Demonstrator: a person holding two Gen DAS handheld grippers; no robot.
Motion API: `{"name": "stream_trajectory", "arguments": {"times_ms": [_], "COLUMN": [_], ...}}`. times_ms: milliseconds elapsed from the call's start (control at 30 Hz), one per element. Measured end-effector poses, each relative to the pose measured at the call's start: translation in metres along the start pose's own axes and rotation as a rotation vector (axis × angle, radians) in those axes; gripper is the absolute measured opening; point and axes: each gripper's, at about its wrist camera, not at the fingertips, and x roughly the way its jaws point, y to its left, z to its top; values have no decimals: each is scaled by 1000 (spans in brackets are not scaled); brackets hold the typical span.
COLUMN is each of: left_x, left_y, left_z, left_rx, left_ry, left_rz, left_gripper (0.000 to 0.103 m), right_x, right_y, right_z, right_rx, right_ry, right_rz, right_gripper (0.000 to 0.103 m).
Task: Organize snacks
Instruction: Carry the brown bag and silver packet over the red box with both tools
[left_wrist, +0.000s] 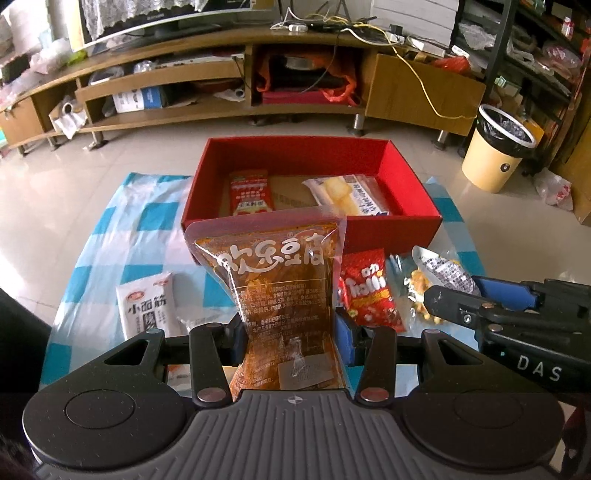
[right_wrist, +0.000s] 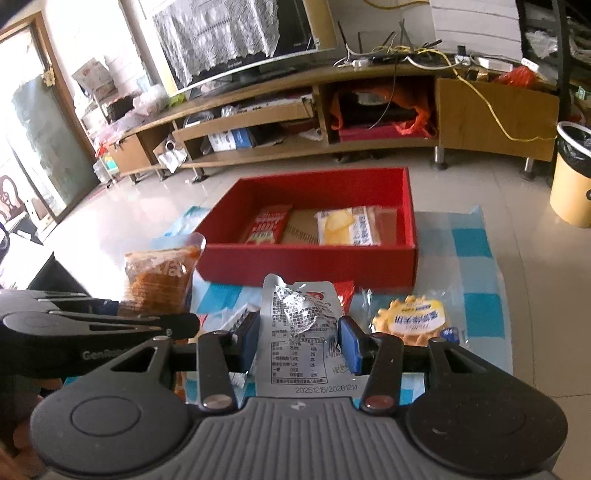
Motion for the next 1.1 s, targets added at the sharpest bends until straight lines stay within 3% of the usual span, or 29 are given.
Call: {"name": "stream_trajectory", "arguments": {"times_ms": [533,667,1100], "left_x": [-3,-5,33], "left_y": [-11,-15,-9], "left_z": [29,37,75], "left_rx": [4,35,15], "left_ry": [-37,-89,-86], "left_rz": [16,41,63], "left_gripper": [54,54,54], "right_x": [-8,-9,18], "right_y": [-1,-4,-12], "right_z": [25,36,68], "right_rx": [13,14,3], "right_ry": [-66,-88,-95], "right_rz": [-3,-6,-38], "right_gripper": [43,43,43]}}
